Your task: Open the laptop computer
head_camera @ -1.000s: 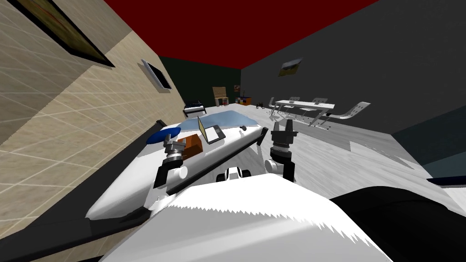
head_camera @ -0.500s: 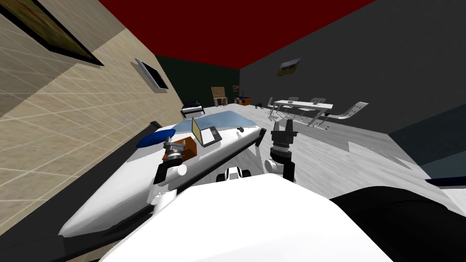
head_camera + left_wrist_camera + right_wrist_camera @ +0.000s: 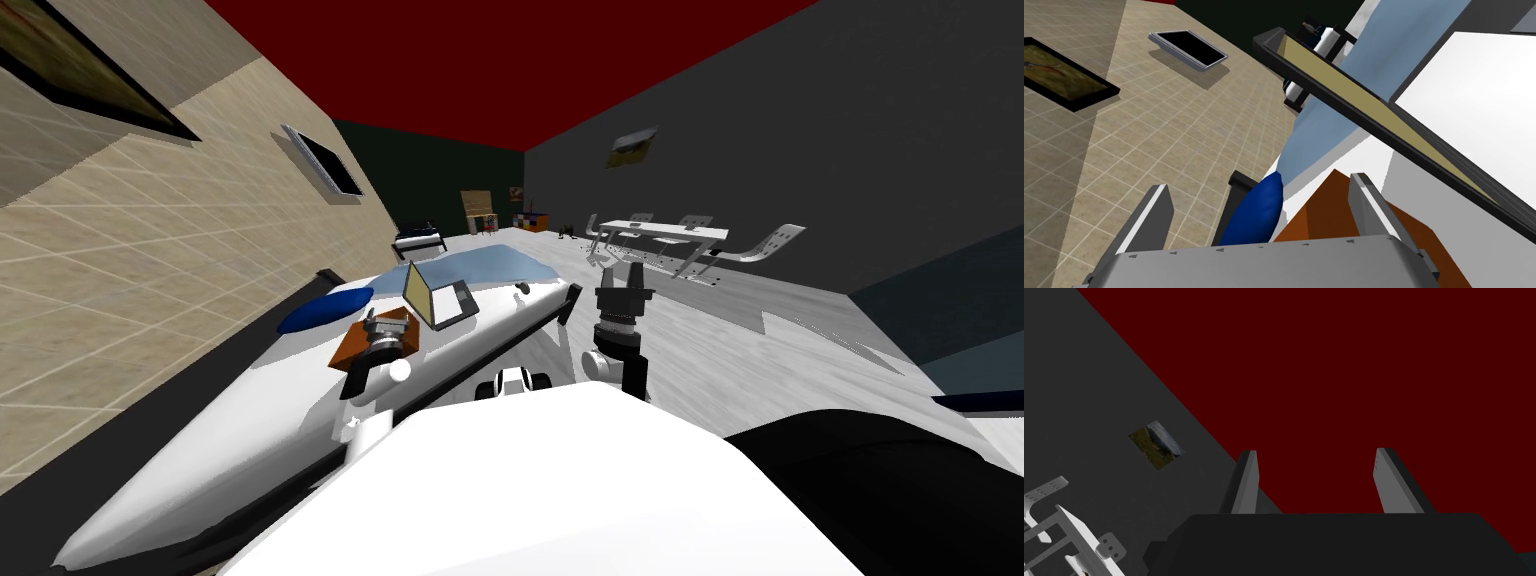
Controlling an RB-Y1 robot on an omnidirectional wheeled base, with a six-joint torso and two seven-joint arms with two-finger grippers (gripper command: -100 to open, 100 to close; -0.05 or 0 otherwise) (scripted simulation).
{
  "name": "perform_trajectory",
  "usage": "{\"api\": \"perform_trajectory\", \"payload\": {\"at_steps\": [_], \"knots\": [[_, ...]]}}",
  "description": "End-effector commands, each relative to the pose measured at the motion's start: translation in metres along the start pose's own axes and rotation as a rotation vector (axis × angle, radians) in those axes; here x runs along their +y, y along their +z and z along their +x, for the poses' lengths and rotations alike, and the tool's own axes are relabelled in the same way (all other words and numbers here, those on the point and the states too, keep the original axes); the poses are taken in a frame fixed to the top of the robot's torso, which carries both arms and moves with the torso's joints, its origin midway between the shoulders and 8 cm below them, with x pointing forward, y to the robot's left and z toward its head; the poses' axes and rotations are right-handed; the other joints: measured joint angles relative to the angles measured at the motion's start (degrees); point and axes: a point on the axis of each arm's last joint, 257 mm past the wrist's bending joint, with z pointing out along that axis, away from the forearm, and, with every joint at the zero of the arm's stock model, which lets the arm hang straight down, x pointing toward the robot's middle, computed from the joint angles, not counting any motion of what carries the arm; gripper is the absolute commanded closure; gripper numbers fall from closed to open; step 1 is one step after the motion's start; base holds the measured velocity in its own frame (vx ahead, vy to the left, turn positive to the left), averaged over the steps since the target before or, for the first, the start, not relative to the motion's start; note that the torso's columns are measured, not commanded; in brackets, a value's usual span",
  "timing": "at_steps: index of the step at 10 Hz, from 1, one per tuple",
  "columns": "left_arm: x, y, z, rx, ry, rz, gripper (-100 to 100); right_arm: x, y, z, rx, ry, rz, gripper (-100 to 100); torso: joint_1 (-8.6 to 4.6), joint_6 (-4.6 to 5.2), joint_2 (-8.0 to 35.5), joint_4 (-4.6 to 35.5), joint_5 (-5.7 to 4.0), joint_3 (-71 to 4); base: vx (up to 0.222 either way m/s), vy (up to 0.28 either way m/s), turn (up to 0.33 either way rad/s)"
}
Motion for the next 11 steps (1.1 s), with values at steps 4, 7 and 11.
{"api": "perform_trajectory", "payload": {"at_steps": [4, 7, 11], "knots": [[0.038, 0.002, -0.033, -0.116, -0.185, -0.076, -100, 0.000, 0.000, 0.000, 0.000, 0.000, 0.000, 0, 0.14, 0.20, -0.4, -0.2, 0.13, -0.2, 0.072, -0.091, -0.010], [0.026, 0.003, -0.032, -0.106, -0.165, -0.061, -100, 0.000, 0.000, 0.000, 0.000, 0.000, 0.000, 0, 0.27, 0.01, -0.3, -0.1, 0.08, -0.2, 0.059, 0.004, -0.002], [0.024, 0.008, -0.039, -0.102, -0.014, -0.068, 100, 0.000, 0.000, 0.000, 0.000, 0.000, 0.000, 0, -0.45, -0.13, -0.1, -0.2, -0.25, -0.1, 0.022, -0.069, -0.022]]}}
